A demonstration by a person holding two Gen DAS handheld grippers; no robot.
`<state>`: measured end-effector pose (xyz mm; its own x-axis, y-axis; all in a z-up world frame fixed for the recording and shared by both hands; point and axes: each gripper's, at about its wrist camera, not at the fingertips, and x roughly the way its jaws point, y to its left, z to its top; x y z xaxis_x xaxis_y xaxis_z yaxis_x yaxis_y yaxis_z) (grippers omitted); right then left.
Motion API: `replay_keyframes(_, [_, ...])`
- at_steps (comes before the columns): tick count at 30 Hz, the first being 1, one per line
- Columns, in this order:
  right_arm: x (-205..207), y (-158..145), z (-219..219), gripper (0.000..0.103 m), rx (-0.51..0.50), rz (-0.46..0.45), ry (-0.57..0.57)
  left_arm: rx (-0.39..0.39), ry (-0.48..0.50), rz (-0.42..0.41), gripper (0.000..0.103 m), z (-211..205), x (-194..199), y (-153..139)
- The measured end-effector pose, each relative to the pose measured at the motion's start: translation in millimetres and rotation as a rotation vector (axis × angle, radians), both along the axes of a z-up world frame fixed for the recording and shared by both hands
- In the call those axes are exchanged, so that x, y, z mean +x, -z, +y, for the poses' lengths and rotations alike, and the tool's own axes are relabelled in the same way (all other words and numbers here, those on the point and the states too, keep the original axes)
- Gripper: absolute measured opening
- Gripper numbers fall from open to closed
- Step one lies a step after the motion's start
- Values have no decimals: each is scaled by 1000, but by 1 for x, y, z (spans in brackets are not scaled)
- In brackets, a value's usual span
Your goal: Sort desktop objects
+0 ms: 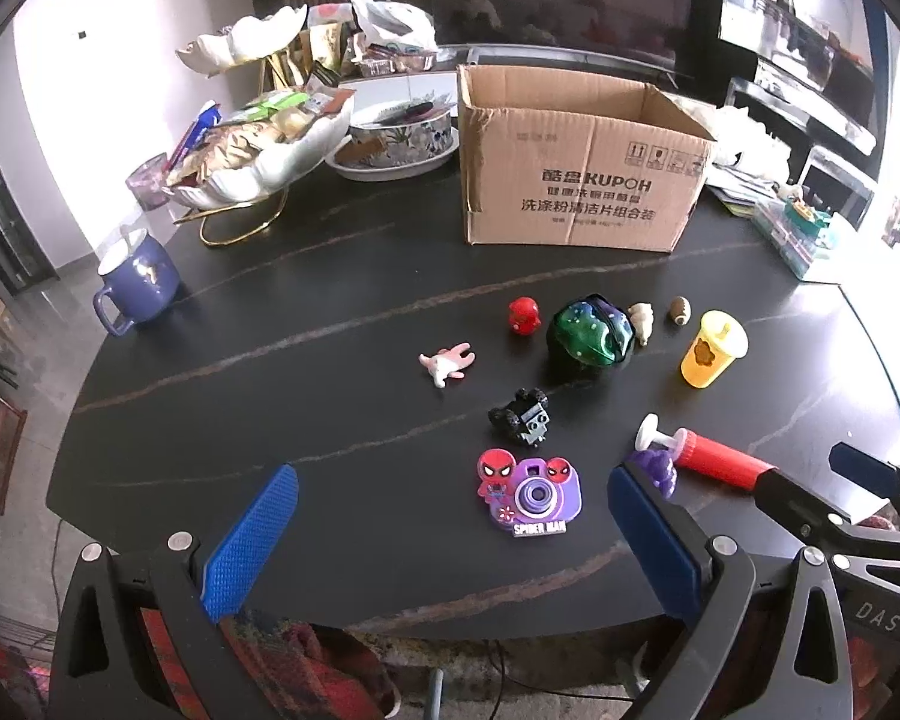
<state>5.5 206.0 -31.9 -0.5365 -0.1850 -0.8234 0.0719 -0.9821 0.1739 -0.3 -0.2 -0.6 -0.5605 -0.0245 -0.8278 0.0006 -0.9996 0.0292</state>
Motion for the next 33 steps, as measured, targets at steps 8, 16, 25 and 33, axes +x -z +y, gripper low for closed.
replay_keyframes(8, [2, -2, 0, 90, -3, 15, 1, 55, 8, -5, 102, -2, -2, 5])
replay_keyframes(16, [2, -4, -4, 90, -1, 19, -14, 81, -19, -6, 102, -7, -4, 4])
replay_keyframes(25, [2, -5, -4, 90, -4, 18, -17, 74, -32, -4, 102, -10, -5, 5])
replay_keyframes(33, [2, -5, -6, 90, -3, 24, -25, 52, -18, 6, 102, -5, -3, 5])
